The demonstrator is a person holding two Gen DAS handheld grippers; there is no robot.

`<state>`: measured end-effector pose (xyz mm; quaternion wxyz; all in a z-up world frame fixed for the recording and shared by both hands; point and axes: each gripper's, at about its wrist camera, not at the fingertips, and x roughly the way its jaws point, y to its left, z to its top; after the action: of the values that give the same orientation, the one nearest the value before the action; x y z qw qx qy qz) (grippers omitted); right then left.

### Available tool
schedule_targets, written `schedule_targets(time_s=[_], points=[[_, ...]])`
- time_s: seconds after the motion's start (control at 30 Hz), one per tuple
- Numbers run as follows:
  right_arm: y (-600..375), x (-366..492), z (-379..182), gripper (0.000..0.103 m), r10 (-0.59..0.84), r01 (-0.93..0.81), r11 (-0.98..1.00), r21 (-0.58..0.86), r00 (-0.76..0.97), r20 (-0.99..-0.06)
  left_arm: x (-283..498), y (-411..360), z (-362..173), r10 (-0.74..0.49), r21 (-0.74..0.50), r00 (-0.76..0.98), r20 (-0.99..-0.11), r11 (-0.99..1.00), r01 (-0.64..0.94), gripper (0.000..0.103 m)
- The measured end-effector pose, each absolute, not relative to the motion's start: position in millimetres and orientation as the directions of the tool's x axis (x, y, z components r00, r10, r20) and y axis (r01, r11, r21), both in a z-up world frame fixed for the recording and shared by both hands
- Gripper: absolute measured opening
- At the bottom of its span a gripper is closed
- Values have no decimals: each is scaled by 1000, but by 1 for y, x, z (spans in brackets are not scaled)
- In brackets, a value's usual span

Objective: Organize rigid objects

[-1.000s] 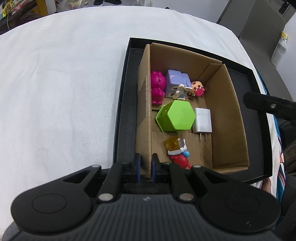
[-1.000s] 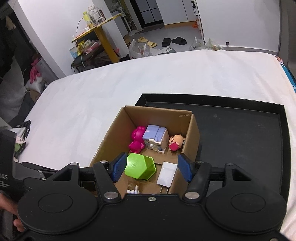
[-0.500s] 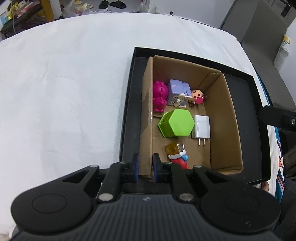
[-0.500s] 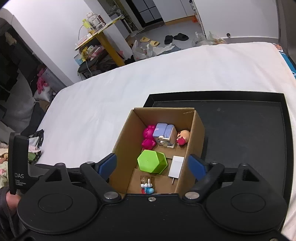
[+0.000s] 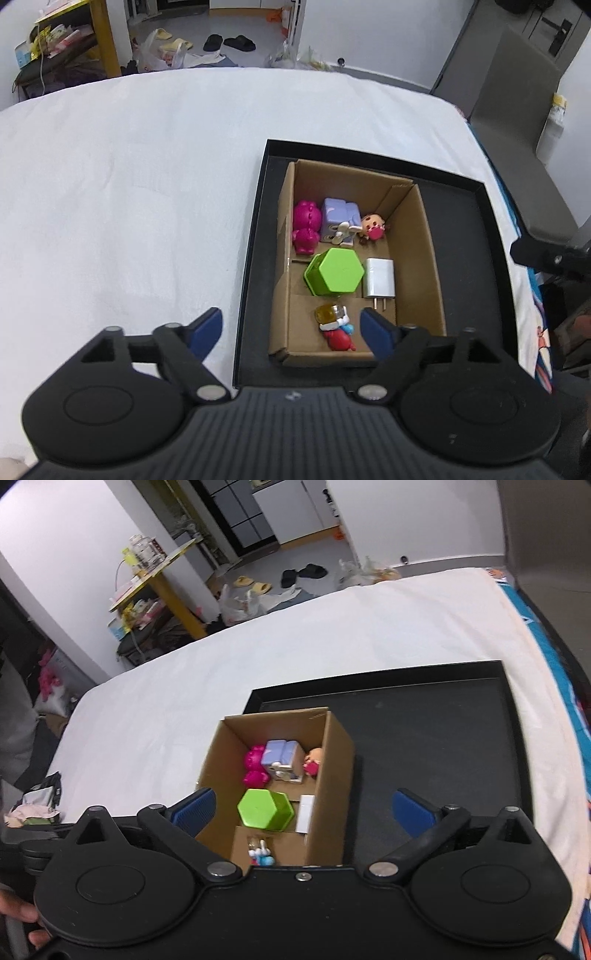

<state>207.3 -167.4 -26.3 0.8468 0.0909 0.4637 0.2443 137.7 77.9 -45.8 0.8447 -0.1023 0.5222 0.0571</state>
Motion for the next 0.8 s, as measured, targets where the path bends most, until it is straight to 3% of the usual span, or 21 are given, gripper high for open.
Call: schedule_targets(time_s=[0.47, 0.8], points=[[-188, 169, -14, 103, 433, -285, 900, 329, 508, -745, 106, 70, -18, -87, -212, 516, -852, 959, -190, 90], [-205, 147, -1, 103, 392, -239, 920, 310, 543, -742, 82, 60, 12, -76, -206, 579, -812, 965, -162, 95]])
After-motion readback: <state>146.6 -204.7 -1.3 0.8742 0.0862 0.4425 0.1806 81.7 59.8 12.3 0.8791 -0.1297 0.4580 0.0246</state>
